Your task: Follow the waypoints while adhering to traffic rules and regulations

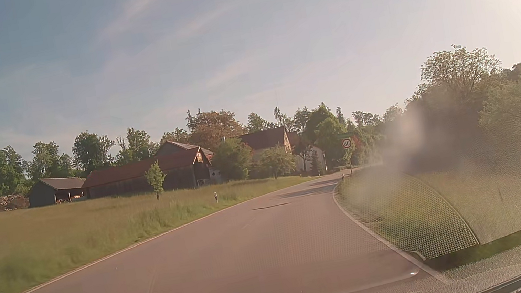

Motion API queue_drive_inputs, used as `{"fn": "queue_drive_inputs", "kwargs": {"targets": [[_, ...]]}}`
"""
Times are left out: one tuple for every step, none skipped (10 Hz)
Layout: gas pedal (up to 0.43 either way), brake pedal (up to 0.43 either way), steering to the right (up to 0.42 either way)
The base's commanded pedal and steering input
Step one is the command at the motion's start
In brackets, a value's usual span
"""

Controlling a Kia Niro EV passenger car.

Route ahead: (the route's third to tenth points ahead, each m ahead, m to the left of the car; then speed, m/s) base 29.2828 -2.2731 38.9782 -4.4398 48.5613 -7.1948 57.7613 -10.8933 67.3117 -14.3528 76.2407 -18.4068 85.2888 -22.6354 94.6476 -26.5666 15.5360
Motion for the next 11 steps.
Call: {"fn": "queue_drive_inputs", "kwargs": {"targets": [[0.0,0.0,0.03],[0.0,0.0,0.032],[0.0,0.0,0.035],[0.0,0.0,0.036],[0.0,0.0,0.037],[0.0,0.0,0.037],[0.0,0.0,0.036],[0.0,0.0,0.037],[0.0,0.0,0.037],[0.0,0.0,0.037],[0.0,0.0,0.037]]}}
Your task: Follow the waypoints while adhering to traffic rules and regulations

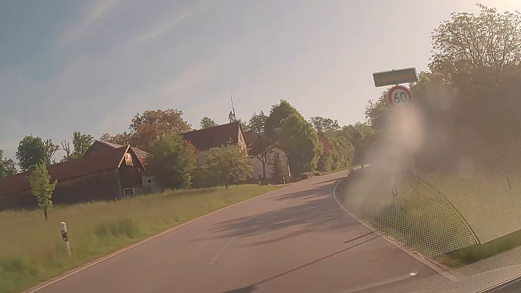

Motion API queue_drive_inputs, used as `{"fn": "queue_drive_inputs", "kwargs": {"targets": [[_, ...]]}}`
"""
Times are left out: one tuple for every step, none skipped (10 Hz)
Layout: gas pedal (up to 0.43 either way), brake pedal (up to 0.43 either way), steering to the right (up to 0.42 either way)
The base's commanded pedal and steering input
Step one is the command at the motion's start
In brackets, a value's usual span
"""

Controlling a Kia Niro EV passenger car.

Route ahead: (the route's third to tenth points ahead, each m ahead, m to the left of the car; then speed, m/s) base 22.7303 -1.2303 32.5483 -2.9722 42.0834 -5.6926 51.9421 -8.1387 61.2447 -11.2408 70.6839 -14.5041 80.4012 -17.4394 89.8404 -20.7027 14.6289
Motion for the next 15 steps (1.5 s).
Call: {"fn": "queue_drive_inputs", "kwargs": {"targets": [[0.0,0.0,0.037],[0.0,0.0,0.036],[0.0,0.0,0.036],[0.0,0.0,0.036],[0.0,0.0,0.036],[0.0,0.0,0.036],[0.0,0.0,0.036],[0.008,0.0,0.035],[0.059,0.0,0.034],[0.079,0.0,0.033],[0.13,0.0,0.031],[0.13,0.0,0.031],[0.13,0.0,0.03],[0.13,0.0,0.03],[0.13,0.0,0.029]]}}
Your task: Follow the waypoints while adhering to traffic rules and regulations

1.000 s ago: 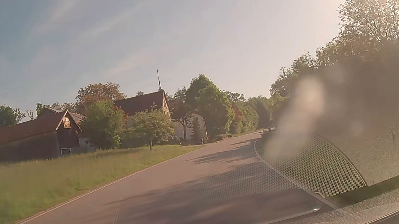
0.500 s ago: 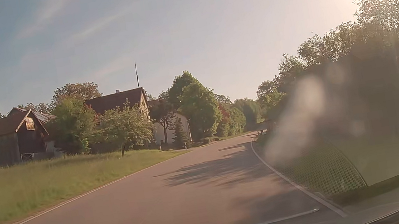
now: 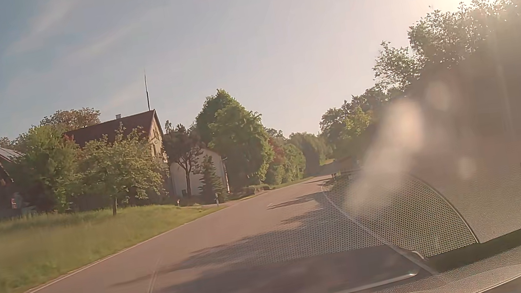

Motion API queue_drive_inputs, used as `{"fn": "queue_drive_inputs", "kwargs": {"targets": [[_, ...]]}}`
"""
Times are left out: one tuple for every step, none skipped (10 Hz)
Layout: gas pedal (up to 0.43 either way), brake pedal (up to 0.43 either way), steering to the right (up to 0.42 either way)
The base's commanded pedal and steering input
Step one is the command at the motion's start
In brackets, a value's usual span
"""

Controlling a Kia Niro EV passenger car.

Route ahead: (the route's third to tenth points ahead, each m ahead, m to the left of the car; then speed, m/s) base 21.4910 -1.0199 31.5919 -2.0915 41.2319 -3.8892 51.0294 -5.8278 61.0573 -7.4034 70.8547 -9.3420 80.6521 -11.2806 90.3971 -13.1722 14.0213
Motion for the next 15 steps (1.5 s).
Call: {"fn": "queue_drive_inputs", "kwargs": {"targets": [[0.13,0.0,0.029],[0.13,0.0,0.029],[0.13,0.0,0.029],[0.13,0.0,0.029],[0.13,0.0,0.029],[0.13,0.0,0.028],[0.13,0.0,0.027],[0.13,0.0,0.026],[0.13,0.0,0.025],[0.13,0.0,0.024],[0.13,0.0,0.023],[0.13,0.0,0.022],[0.13,0.0,0.02],[0.138,0.0,0.016],[0.138,0.0,0.012]]}}
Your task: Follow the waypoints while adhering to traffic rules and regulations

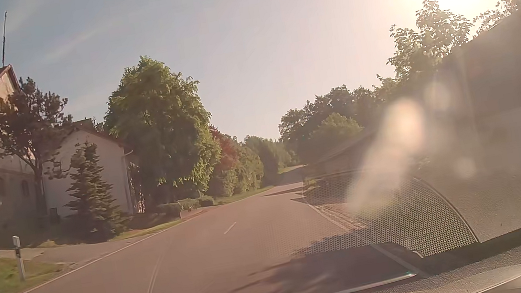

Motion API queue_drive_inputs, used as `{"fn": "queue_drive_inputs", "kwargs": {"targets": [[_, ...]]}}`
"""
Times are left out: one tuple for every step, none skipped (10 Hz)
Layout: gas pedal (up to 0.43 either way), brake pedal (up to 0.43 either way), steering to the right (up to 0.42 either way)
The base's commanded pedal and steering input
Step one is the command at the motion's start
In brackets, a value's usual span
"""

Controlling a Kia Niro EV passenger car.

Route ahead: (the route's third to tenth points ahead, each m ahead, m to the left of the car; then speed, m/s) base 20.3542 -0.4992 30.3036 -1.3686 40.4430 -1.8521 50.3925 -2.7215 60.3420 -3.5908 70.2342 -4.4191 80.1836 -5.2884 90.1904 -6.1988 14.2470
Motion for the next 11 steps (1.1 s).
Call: {"fn": "queue_drive_inputs", "kwargs": {"targets": [[0.138,0.0,0.012],[0.15,0.0,0.012],[0.15,0.0,0.012],[0.15,0.0,0.012],[0.157,0.0,0.011],[0.157,0.0,0.01],[0.157,0.0,0.008],[0.157,0.0,0.007],[0.169,0.0,0.007],[0.169,0.0,0.007],[0.169,0.0,0.007]]}}
